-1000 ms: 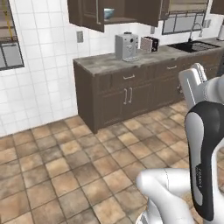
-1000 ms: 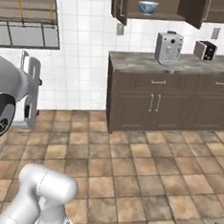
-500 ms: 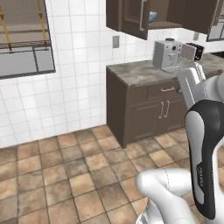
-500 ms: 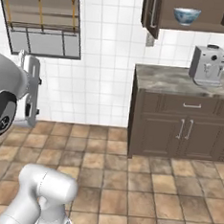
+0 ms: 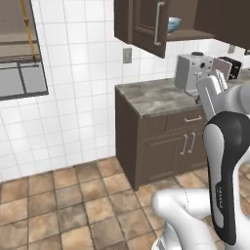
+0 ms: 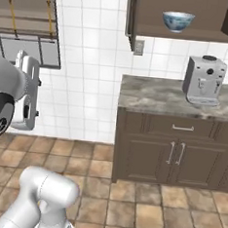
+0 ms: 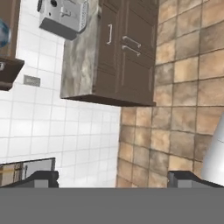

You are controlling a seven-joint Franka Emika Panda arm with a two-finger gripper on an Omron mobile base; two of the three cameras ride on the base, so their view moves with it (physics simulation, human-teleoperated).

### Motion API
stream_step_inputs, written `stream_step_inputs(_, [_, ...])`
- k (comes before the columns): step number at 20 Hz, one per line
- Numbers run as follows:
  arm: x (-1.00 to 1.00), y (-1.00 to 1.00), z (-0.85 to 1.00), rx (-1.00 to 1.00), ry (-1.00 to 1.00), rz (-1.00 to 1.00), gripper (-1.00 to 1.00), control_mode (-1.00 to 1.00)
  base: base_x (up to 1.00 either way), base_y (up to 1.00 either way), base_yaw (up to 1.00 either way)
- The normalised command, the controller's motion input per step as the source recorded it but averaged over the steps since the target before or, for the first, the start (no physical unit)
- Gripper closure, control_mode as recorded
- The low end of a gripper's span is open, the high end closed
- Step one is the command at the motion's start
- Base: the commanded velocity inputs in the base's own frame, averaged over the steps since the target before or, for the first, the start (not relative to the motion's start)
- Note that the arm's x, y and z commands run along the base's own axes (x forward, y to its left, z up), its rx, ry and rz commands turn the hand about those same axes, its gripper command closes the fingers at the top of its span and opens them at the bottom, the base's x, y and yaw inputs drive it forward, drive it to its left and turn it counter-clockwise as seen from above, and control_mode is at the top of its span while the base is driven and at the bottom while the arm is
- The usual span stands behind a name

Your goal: Pick up the bowls from the cabinet and place each bowl in front of a stool on the dining counter.

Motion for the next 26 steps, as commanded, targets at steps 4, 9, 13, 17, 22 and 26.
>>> stream_step_inputs(4, [0.00, 0.00, 0.00, 0.00, 0.00, 0.00, -1.00, 1.00, 0.97, -1.00, 0.18])
stream_step_inputs(9, [0.00, 0.00, 0.00, 0.00, 0.00, 0.00, -1.00, 1.00, 0.89, -1.00, 0.17])
stream_step_inputs(13, [0.00, 0.00, 0.00, 0.00, 0.00, 0.00, -1.00, 1.00, 0.66, -1.00, 0.24])
stream_step_inputs(17, [0.00, 0.00, 0.00, 0.00, 0.00, 0.00, -1.00, 1.00, 0.76, -0.61, 0.15])
stream_step_inputs(22, [0.00, 0.00, 0.00, 0.00, 0.00, 0.00, -1.00, 1.00, 0.75, -0.11, 0.02])
stream_step_inputs(26, [0.00, 0.00, 0.00, 0.00, 0.00, 0.00, -1.00, 1.00, 0.68, 0.07, 0.00])
